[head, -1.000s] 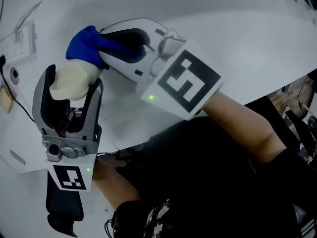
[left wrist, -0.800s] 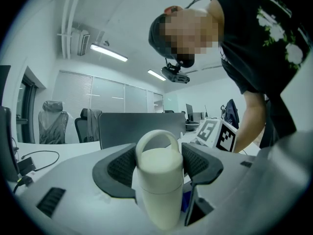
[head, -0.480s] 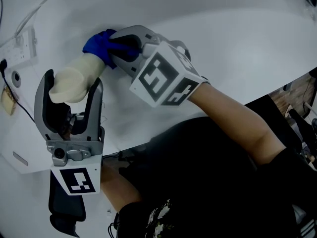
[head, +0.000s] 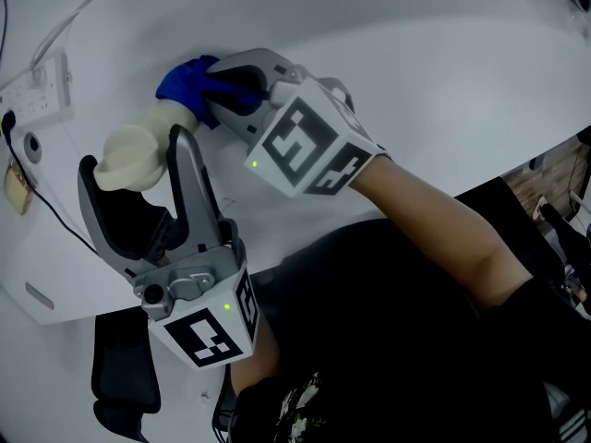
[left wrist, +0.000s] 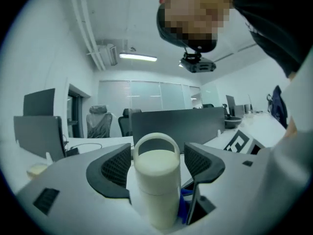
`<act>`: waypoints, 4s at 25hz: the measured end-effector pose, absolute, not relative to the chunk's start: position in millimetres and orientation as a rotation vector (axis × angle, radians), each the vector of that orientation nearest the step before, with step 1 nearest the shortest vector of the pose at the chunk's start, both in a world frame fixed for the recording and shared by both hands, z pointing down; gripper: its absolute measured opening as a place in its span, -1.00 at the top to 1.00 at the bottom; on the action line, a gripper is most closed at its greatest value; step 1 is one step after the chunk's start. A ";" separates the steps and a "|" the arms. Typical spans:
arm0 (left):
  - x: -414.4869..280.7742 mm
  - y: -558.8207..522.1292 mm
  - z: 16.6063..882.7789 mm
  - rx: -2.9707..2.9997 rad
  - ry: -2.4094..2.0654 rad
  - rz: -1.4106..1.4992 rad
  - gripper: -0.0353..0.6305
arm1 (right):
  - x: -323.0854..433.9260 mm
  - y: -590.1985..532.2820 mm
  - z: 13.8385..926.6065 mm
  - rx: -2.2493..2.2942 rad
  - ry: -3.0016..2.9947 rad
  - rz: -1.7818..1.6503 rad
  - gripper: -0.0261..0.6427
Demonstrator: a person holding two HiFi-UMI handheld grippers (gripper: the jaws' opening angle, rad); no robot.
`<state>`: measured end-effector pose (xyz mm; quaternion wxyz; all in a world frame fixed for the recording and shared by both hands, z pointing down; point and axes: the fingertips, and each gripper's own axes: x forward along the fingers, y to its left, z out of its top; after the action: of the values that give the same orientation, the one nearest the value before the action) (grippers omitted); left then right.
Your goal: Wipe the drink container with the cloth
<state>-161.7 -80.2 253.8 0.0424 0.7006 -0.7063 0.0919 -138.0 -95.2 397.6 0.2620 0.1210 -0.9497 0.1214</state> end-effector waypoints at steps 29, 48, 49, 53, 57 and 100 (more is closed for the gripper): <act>-151.1 -76.7 257.9 2.661 -1.537 0.219 0.05 | -119.5 -104.9 227.5 0.296 -3.132 0.391 0.75; -151.3 -76.6 263.1 2.588 -1.683 0.380 0.04 | -134.7 -90.1 399.8 0.249 -2.567 0.250 0.76; -150.8 -75.4 263.2 2.542 -1.748 0.434 0.01 | -135.1 -89.8 399.5 0.248 -2.568 0.248 0.76; -154.5 -73.9 258.8 2.286 -2.029 0.419 -0.02 | -136.1 -89.4 400.5 0.248 -2.565 0.231 0.76; -161.2 -75.8 257.9 2.150 -2.148 0.365 -0.02 | -137.8 -89.1 401.3 0.246 -2.568 0.227 0.76; -136.8 -80.9 256.0 2.771 -1.343 0.287 0.04 | -129.8 -105.6 345.2 0.383 -2.782 0.477 0.76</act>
<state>-136.8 -80.9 256.0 0.0247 0.8957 -0.4342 0.0926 -129.8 -105.6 345.2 0.1462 0.1329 -0.9662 0.1656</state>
